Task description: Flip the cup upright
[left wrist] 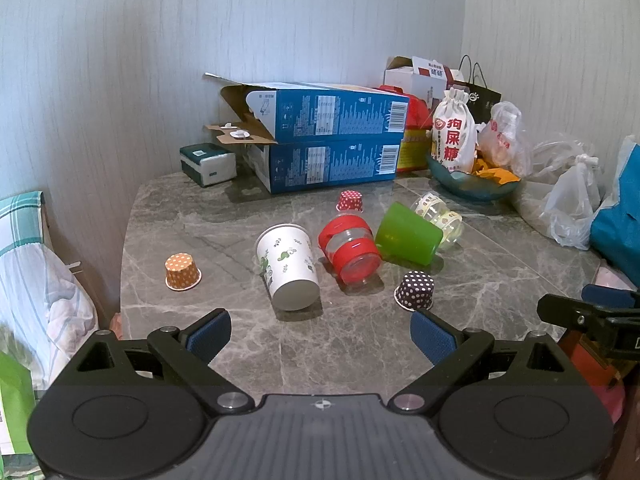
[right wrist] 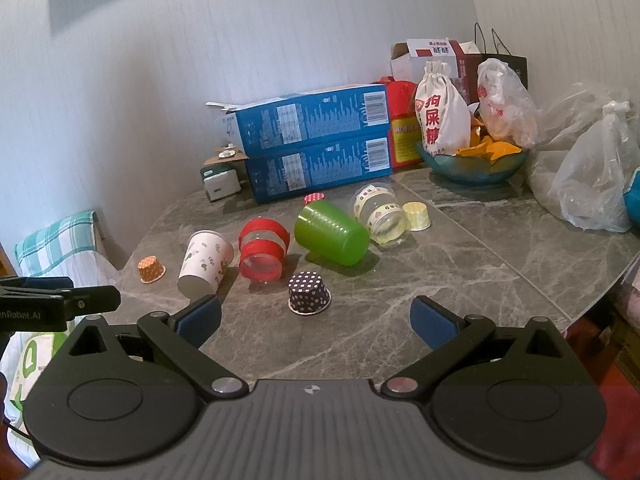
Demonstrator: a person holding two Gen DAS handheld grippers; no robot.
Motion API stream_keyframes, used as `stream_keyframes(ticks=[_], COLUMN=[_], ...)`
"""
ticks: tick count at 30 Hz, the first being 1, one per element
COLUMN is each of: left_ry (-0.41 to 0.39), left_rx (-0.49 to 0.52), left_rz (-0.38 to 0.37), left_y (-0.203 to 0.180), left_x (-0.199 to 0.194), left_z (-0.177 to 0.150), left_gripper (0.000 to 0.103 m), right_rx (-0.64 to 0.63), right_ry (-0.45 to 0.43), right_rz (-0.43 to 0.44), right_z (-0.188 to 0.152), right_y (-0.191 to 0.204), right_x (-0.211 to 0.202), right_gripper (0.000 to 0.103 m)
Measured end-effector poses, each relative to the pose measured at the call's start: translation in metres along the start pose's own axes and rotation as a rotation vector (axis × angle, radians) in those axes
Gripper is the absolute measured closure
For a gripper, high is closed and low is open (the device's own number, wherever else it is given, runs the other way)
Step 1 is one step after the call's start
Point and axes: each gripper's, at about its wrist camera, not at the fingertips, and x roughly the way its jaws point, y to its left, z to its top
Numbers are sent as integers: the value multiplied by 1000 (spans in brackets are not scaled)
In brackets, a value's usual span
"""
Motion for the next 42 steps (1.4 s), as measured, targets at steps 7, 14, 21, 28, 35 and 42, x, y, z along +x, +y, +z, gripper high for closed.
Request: stream_keyframes(ticks=[7, 14, 21, 28, 35, 42], left_ry=[-3, -9, -11, 103, 213, 190], left_rx=[20, 98, 7, -100, -146, -166], left_rz=[10, 65, 35, -39, -68, -54], left_y=[0, 1, 15, 45, 63, 86], left_x=[5, 10, 18, 50, 55, 48], left_z=[-1, 0, 5, 10, -1, -1], left_gripper=[5, 5, 5, 0, 0, 0], right_rx=[5, 3, -12, -66, -16, -32], right_ry=[9, 24, 60, 171, 424, 597], right_rz=[2, 2, 6, 81, 180, 133], right_z=[0, 0, 7, 45, 94, 91], right_y=[-2, -3, 2, 25, 44, 50], right_x=[3, 8, 22, 66, 172, 242], right_gripper=[1, 1, 1, 1, 1, 15])
